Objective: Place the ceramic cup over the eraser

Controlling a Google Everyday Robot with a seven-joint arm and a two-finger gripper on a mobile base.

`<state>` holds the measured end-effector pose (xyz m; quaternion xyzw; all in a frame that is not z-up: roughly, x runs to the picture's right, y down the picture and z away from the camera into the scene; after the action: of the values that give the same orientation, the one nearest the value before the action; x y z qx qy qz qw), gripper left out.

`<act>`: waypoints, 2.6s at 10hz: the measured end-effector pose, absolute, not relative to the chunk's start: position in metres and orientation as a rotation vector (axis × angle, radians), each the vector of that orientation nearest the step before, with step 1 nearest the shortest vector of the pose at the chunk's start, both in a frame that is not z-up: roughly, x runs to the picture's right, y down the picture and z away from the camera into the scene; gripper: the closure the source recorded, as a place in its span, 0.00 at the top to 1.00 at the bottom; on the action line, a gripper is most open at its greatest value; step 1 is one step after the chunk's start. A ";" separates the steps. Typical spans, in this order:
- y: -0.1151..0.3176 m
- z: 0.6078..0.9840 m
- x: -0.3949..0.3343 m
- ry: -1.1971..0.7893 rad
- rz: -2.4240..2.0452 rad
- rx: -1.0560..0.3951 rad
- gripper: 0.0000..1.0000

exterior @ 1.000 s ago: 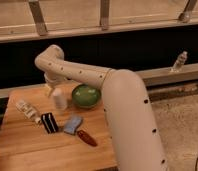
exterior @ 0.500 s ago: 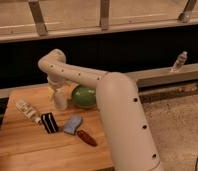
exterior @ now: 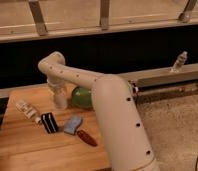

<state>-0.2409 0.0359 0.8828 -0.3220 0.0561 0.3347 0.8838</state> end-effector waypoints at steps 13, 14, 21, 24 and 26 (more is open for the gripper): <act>-0.084 0.778 -0.169 0.079 0.722 -0.418 0.00; -0.087 0.769 -0.150 0.085 0.743 -0.399 0.00; -0.056 0.669 -0.075 0.030 0.793 -0.363 0.00; -0.031 0.641 -0.118 0.002 0.711 -0.409 0.00; -0.022 0.629 -0.151 -0.046 0.641 -0.450 0.00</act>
<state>-0.1507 -0.0218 0.6288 -0.2192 -0.0225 0.3122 0.9241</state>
